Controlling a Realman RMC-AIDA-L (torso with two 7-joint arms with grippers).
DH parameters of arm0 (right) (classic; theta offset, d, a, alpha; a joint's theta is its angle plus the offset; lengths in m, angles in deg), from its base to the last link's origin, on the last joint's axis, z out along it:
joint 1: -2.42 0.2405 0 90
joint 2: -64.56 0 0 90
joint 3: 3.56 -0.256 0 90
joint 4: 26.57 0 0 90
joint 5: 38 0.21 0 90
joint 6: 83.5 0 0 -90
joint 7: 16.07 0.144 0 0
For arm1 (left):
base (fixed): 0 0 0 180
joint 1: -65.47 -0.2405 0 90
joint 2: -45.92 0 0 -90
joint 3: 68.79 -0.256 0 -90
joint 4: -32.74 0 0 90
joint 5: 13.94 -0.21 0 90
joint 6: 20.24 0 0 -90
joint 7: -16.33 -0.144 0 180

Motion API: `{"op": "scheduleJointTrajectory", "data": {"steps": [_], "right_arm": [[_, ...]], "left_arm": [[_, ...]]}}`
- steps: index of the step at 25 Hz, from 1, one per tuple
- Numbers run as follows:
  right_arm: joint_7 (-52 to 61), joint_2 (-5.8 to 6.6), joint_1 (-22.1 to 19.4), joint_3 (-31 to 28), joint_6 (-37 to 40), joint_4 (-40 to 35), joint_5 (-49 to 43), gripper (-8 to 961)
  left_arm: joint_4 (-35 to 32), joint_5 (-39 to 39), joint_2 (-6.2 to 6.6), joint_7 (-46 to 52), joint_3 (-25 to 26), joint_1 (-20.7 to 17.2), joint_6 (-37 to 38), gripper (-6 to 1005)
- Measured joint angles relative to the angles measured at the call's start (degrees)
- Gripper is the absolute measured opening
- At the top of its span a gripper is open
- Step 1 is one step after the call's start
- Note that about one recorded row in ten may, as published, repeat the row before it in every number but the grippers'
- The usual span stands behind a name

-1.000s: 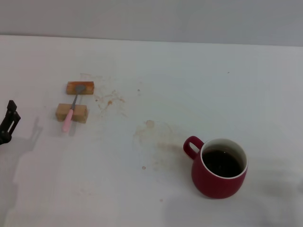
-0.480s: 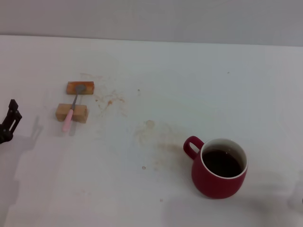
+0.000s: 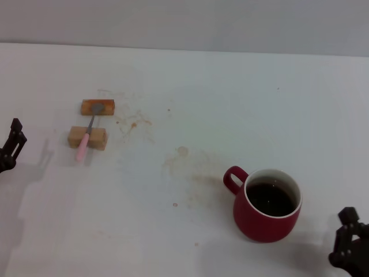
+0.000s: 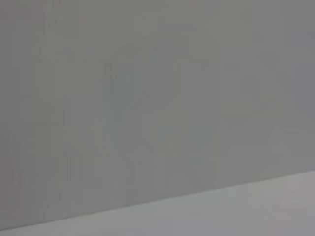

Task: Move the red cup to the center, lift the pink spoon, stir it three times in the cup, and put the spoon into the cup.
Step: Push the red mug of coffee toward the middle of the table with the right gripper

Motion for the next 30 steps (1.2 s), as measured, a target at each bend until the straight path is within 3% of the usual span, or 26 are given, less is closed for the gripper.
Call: {"op": "scheduleJointTrajectory", "data": {"steps": [10, 30], "right_arm": [[-1.38, 0.00, 1.60, -0.34, -4.30, 0.55, -2.47, 0], [-0.84, 0.00, 9.17, -0.79, -10.75, 0.55, -2.71, 0]], "left_arm": [[0.21, -0.01, -0.01, 0.00, 0.09, 0.04, 0.14, 850], [-0.06, -0.01, 0.18, 0.00, 0.35, -0.37, 0.54, 845]]}}
